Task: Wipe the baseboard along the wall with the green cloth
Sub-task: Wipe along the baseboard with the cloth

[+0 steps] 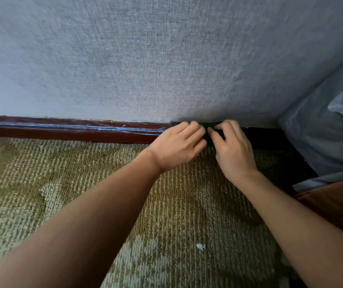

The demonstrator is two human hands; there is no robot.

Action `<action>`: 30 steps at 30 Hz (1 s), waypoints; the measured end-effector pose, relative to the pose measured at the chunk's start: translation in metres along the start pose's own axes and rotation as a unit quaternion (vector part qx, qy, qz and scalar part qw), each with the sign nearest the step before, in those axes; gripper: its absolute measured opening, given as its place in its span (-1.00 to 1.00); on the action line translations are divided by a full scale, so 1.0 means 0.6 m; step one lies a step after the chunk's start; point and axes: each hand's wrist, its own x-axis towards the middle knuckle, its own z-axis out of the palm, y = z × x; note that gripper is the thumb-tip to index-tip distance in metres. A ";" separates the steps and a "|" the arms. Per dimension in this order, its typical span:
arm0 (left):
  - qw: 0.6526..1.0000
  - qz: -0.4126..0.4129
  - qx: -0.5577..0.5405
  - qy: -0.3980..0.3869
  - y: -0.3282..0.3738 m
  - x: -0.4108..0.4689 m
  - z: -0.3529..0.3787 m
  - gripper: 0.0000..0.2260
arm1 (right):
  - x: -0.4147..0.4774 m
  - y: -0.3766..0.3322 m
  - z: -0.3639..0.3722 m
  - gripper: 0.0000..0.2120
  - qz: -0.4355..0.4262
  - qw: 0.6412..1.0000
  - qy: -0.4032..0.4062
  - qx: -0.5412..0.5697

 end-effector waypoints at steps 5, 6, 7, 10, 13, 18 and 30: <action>1.000 -0.017 -0.010 0.007 -0.001 0.000 0.015 -0.79 | 0.003 -0.004 0.007 -0.82 -0.064 0.992 0.108 -0.028; 1.000 -0.021 -0.015 0.003 -0.001 -0.001 0.018 -0.77 | 0.003 -0.003 0.011 -0.84 -0.075 0.991 0.108 -0.036; 1.000 -0.025 -0.018 -0.001 0.001 -0.002 0.021 -0.74 | 0.001 -0.002 0.013 -0.79 -0.080 0.991 0.104 -0.041; 0.999 -0.033 -0.026 -0.013 0.008 -0.006 0.028 -0.71 | -0.001 0.001 0.017 -0.63 -0.096 0.990 0.091 -0.055; 0.999 -0.035 -0.031 -0.022 0.013 -0.010 0.033 -0.70 | 0.001 0.006 0.024 -0.68 -0.116 0.986 0.105 -0.057; 0.999 -0.034 -0.035 -0.023 0.011 -0.011 0.037 -0.71 | 0.006 0.008 0.028 -0.73 -0.123 0.986 0.094 -0.053; 0.997 -0.031 -0.036 -0.053 0.015 -0.019 0.040 -0.68 | -0.003 0.004 0.045 -0.67 -0.099 0.991 0.092 -0.018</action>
